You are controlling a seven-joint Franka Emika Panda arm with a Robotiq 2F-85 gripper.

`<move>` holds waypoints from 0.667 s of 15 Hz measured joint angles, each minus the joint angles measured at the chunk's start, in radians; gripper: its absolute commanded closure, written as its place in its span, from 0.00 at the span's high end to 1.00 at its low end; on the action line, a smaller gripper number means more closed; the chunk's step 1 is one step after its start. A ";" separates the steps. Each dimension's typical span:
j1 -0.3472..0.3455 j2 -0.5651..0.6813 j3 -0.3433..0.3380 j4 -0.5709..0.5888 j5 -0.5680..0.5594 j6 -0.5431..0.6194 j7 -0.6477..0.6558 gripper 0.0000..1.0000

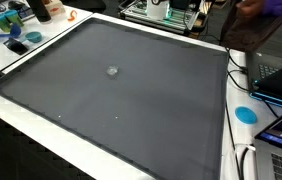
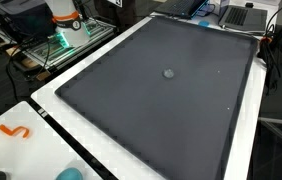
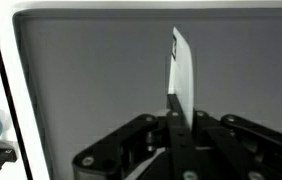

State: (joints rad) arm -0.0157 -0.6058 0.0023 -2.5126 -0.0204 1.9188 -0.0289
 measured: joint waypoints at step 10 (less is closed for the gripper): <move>0.000 0.000 0.000 0.000 0.000 0.000 -0.001 0.01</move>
State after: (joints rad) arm -0.0157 -0.6057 0.0023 -2.5126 -0.0204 1.9190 -0.0294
